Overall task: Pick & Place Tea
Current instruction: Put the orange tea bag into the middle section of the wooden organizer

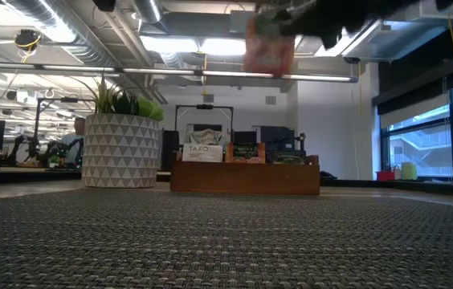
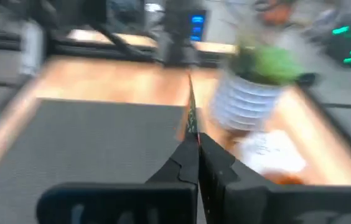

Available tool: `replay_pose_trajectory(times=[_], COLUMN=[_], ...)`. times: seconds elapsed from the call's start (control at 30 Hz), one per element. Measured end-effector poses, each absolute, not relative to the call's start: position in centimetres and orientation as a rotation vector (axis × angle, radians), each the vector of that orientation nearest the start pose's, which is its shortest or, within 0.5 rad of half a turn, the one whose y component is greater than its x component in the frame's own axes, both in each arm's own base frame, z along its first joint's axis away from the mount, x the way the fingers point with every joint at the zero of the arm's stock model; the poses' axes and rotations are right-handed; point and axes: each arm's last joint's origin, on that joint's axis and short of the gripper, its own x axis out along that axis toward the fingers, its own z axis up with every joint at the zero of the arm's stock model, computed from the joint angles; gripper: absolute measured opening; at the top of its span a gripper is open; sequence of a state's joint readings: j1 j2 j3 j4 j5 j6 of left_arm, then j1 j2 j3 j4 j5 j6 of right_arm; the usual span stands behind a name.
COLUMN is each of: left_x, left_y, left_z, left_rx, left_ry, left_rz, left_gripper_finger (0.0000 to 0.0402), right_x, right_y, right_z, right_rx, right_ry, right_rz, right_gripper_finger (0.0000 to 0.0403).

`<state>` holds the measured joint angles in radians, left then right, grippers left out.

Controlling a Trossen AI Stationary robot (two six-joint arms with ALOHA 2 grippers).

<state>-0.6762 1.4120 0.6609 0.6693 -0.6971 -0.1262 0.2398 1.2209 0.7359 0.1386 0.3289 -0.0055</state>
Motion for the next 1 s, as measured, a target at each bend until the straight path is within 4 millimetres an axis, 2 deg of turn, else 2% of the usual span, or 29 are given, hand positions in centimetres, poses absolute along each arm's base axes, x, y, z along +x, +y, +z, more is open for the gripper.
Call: replay_pose_trajectory(times=[0.1,0.2,0.37,0.67,1.0], left_x=[23.3,23.1,23.1,23.1,23.0], left_y=[-17.0,-17.2,-17.3,-17.3,-17.3], left_z=[23.3,23.1,22.9,22.9,22.7], left_rx=[-0.072,-0.062,-0.067,-0.094,-0.083], left_ry=[0.064,0.085,0.103,0.106,0.120], left_rz=[0.008,-0.001,-0.016,-0.018,-0.018], left_gripper_finger=[0.0145,0.0145,0.0145,0.0144,0.0144], right_x=[25.8,26.4,26.8,28.7,29.5], right_y=[3.1,0.9,-2.0,-3.4,-4.0], right_z=[23.8,22.3,19.6,17.1,14.6], right_rx=[-0.140,-0.137,-0.129,-0.180,-0.240], right_ry=[0.347,0.304,0.333,0.373,0.456], right_rz=[-0.165,-0.159,-0.190,-0.144,-0.177], right_gripper_finger=[0.0002,0.0002,0.0001,0.0001,0.0002])
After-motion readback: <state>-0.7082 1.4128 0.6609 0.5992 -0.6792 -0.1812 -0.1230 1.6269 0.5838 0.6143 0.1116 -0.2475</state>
